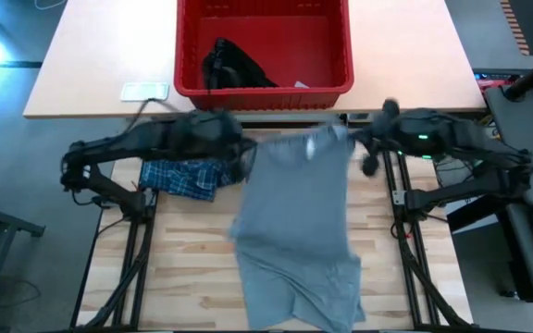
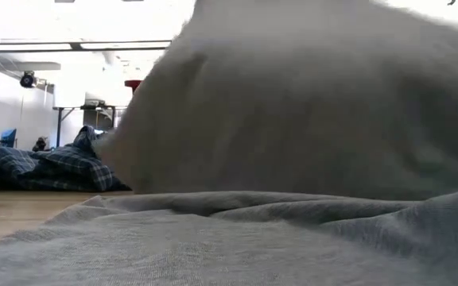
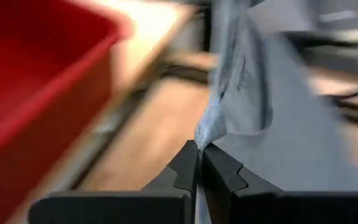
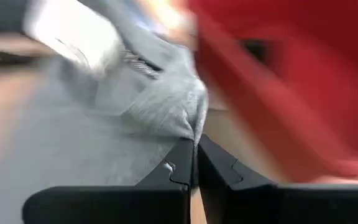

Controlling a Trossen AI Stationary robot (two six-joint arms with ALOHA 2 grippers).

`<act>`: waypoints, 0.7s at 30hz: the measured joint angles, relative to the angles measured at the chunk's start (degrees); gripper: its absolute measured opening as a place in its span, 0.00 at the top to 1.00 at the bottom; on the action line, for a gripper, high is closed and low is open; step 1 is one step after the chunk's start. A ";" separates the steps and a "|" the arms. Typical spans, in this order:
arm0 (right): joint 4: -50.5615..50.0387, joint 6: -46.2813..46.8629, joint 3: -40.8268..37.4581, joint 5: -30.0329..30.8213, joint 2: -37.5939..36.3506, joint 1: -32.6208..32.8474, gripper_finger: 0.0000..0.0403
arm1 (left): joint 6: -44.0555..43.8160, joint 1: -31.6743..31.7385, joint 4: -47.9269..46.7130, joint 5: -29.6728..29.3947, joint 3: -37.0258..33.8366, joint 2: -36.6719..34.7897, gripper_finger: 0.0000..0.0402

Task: Fold Laundry from Bin
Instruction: Fold the gray shirt

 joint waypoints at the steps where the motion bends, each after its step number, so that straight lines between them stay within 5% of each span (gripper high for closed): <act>1: 0.88 -3.46 -0.20 7.17 0.85 -0.87 0.98 | 0.71 2.12 1.11 -2.40 -0.68 0.81 1.00; 4: 10.38 -17.03 0.05 22.22 3.94 -4.46 0.98 | 6.23 9.86 12.31 -4.10 -0.22 2.48 1.00; 7: 25.55 -31.63 2.86 24.74 5.56 -7.83 0.98 | 14.40 15.13 21.85 -3.28 5.21 4.79 1.00; 11: 35.16 -43.08 9.76 23.75 6.67 -8.89 0.98 | 21.62 16.73 19.13 6.58 18.88 9.21 1.00; 16: 27.09 -37.70 19.19 14.79 6.38 -5.81 0.98 | 23.08 13.38 7.74 15.72 38.03 15.00 1.00; 21: 5.49 -20.60 26.65 2.51 3.77 -1.05 0.98 | 18.47 5.70 10.28 22.60 30.33 10.98 1.00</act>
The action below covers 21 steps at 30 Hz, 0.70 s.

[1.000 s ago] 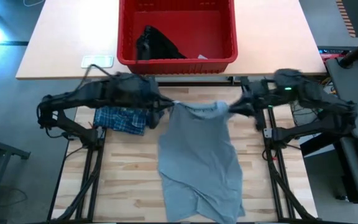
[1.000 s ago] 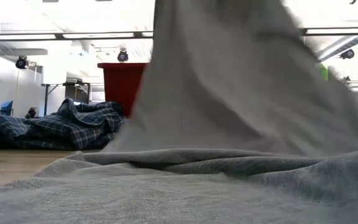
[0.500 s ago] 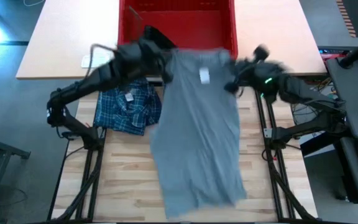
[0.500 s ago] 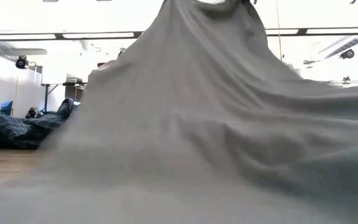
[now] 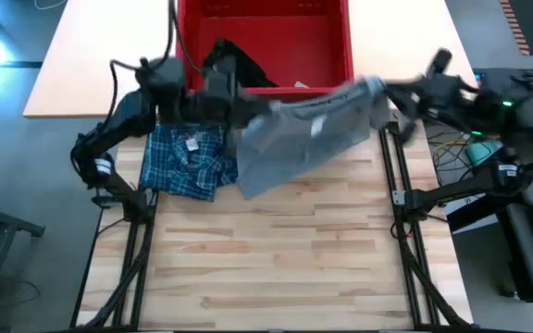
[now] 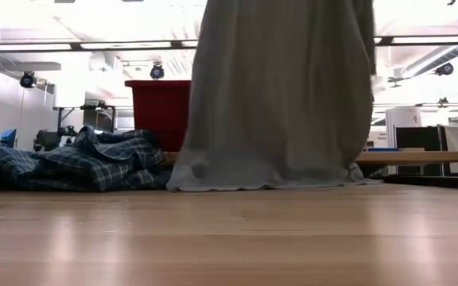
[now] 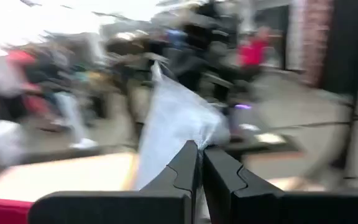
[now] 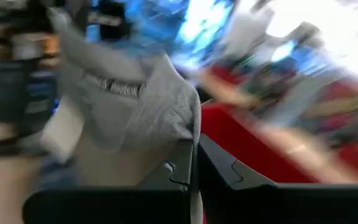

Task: Fold Laundry from Bin
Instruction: Fold the gray shirt

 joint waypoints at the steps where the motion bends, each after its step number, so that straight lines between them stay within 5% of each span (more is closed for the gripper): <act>1: -5.47 3.73 1.10 -2.11 -0.26 0.74 0.98 | -1.44 -1.44 -0.25 1.02 -1.19 -0.38 1.00; 6: -28.43 22.81 0.01 -15.86 -1.11 3.68 0.98 | -8.68 -10.80 -2.27 1.30 -9.02 -1.58 1.00; 10: -33.65 35.53 -12.09 -25.12 -2.60 8.44 0.98 | -18.32 -18.00 -2.96 0.62 -19.75 0.26 1.00; 14: -27.70 46.38 -28.89 -26.21 -4.91 18.06 0.98 | -32.10 -23.90 -0.22 -0.54 -31.89 1.16 1.00; 21: 2.89 64.61 -54.60 -26.86 -3.94 38.26 0.98 | -50.74 -32.75 17.95 0.90 -49.35 5.22 1.00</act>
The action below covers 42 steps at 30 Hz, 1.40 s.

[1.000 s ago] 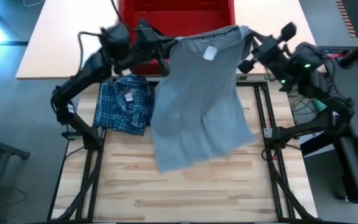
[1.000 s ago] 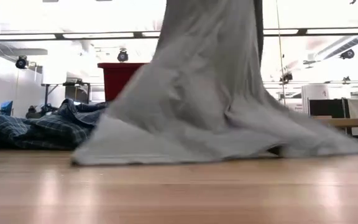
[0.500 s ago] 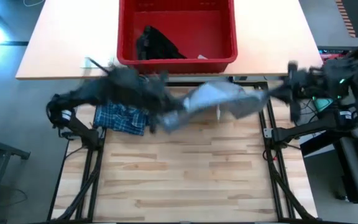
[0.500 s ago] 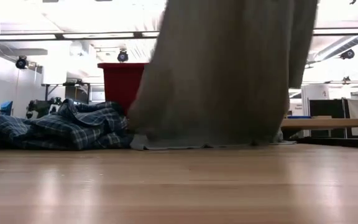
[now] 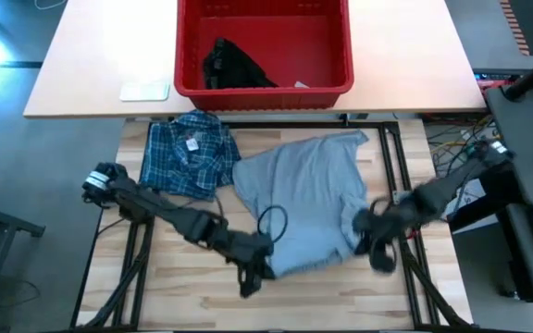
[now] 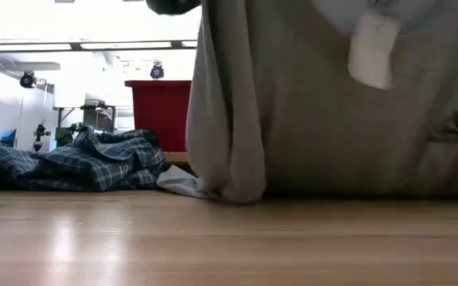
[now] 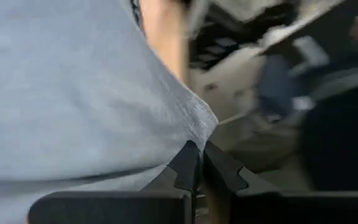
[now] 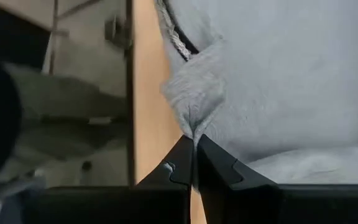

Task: Fold Laundry from Bin
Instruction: Fold the gray shirt

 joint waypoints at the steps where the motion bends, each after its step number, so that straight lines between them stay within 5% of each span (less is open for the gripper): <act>1: 3.15 2.29 -2.11 0.17 1.15 2.52 0.98 | -1.57 -0.95 4.01 1.13 -1.27 0.73 1.00; 6: 14.11 12.99 -6.86 2.41 8.19 10.82 0.98 | -7.39 -4.32 18.68 6.45 -4.41 7.94 1.00; 10: 14.58 17.19 -6.88 2.45 16.53 15.07 0.98 | -8.58 -6.59 21.52 6.91 -1.97 13.44 1.00; 16: 15.38 19.84 -2.11 0.39 28.60 19.14 0.95 | -8.98 -9.93 18.28 8.00 4.25 21.17 0.87; 22: 8.55 20.49 8.63 -2.53 35.10 19.75 0.74 | -6.27 -11.25 -2.82 8.48 11.48 22.42 0.64; 27: -5.80 18.65 17.29 2.37 36.42 19.43 0.56 | -1.73 -12.40 -23.93 2.76 20.25 21.33 0.47; 32: -7.59 18.64 15.89 12.03 34.67 15.95 0.44 | -1.38 -10.70 -36.55 -13.75 22.36 20.64 0.41; 37: -7.71 22.54 8.63 24.72 34.22 10.12 0.40 | -1.42 -4.34 -32.30 -28.17 17.05 20.70 0.43; 42: -3.09 30.63 -0.60 23.65 34.87 9.48 0.41 | -3.46 -0.54 -19.60 -29.30 8.13 22.23 0.45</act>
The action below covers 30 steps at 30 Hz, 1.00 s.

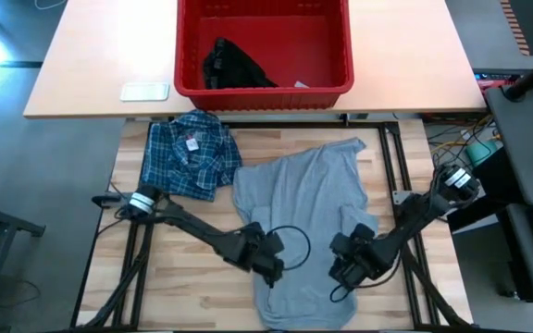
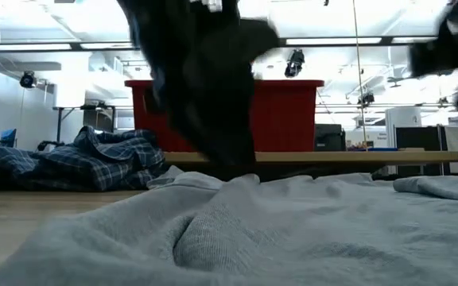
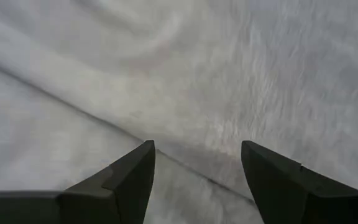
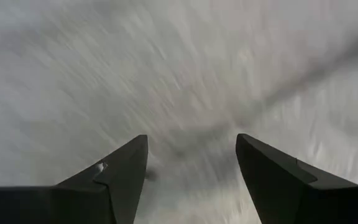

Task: Fold Laundry from Bin
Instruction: Fold the gray shirt

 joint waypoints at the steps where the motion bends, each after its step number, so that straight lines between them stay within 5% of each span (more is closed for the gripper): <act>1: 1.11 1.42 -1.49 -1.73 0.08 0.76 0.41 | -0.14 0.08 2.84 1.44 -1.77 0.33 0.45; 5: 7.74 7.20 -5.07 -8.24 0.07 5.02 0.43 | -0.64 -1.84 10.86 7.58 -5.80 1.67 0.47; 9: 7.34 9.29 -2.47 -16.04 -1.19 9.04 0.42 | -0.90 -4.87 9.19 12.54 -5.30 0.27 0.48; 14: -6.12 7.08 4.29 -9.85 -8.65 7.66 0.40 | 2.18 -3.49 3.80 13.25 -1.26 -6.95 0.47; 22: -11.12 2.68 -4.27 6.99 -26.75 -11.99 0.37 | 6.41 13.02 -0.73 10.85 -1.46 -14.94 0.36; 30: -9.21 -16.23 -10.59 3.53 -36.95 -36.44 0.37 | 15.31 28.67 -1.62 18.87 -2.20 -14.91 0.26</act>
